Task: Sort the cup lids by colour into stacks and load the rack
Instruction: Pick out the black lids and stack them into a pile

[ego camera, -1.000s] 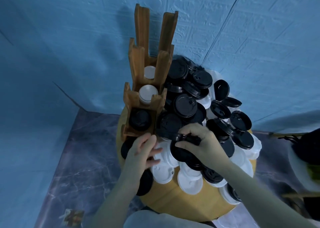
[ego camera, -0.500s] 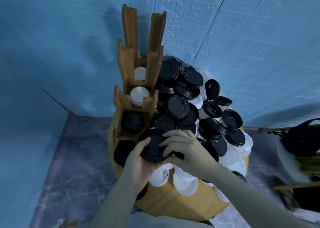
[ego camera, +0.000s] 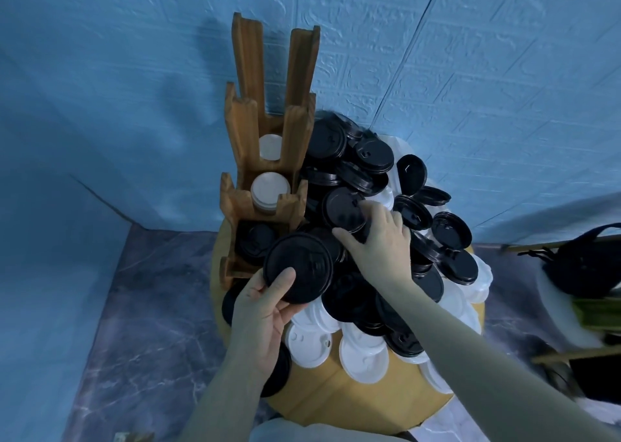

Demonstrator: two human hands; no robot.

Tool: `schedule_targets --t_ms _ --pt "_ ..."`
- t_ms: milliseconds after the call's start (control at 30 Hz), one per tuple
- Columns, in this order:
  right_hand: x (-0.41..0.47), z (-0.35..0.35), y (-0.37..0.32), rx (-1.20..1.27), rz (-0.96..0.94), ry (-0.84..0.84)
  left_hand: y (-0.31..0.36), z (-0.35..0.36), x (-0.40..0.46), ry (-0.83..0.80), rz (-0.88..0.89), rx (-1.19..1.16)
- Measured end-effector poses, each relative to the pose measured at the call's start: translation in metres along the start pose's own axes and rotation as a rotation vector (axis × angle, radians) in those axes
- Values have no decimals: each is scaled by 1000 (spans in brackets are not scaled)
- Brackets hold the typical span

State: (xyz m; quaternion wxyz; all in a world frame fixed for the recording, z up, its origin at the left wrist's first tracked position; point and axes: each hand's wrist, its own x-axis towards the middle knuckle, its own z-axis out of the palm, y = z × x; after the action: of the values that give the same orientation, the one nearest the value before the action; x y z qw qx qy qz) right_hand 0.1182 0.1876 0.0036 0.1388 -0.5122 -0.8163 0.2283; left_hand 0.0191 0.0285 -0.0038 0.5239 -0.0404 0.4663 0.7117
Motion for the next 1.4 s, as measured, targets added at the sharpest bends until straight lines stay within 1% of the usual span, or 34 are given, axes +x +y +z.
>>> schedule_targets --t_ms 67,167,267,500,633,667,767,800,833,867,933,1067,1133,1167,1200,1267,1300,1333,1400 --pt "10 9 3 -172 32 16 0 2 0 -4 -23 -36" --pt "19 22 4 -270 47 31 1 2 -1 14 -37 -67" --pt "25 30 6 -285 49 69 1 -1 -2 9 -50 -77" --pt "24 24 13 -212 26 67 1 -7 -2 17 -65 -77" --pt "-1 6 13 -81 -29 40 -2 -7 0 30 -85 -104" --pt "-10 -1 12 -6 -39 19 -3 -5 0 28 -92 -109" --pt "-41 -20 5 383 -13 -112 -8 0 0 0 -104 -122" --pt "-51 -24 3 461 -15 -161 -10 3 -1 -17 -105 -123" --pt "-60 -25 3 476 -29 -195 -13 7 -1 -36 -107 -120" --pt "-68 -25 5 456 -45 -213 -15 10 -2 -52 -111 -115" --pt "-80 -21 9 378 -49 -191 -19 20 -4 -85 -123 -94" --pt "-96 -13 11 143 -31 -12 -33 42 -11 -125 -119 -1" --pt "-101 -13 18 120 -34 27 -43 48 -11 -139 -82 37" --pt "-103 -16 22 188 -7 7 -47 50 -10 -138 -79 44" --pt "-105 -20 27 316 46 -36 -50 51 -9 -143 -87 47" --pt "-110 -30 36 657 186 -119 -56 52 -8 -187 -107 75" --pt "-113 -33 42 795 262 -126 -59 52 -8 -205 -119 106" --pt "-115 -35 49 882 328 -103 -63 51 -7 -216 -133 148" --pt "-120 -41 61 949 407 -47 -70 49 -6 -238 -179 229"
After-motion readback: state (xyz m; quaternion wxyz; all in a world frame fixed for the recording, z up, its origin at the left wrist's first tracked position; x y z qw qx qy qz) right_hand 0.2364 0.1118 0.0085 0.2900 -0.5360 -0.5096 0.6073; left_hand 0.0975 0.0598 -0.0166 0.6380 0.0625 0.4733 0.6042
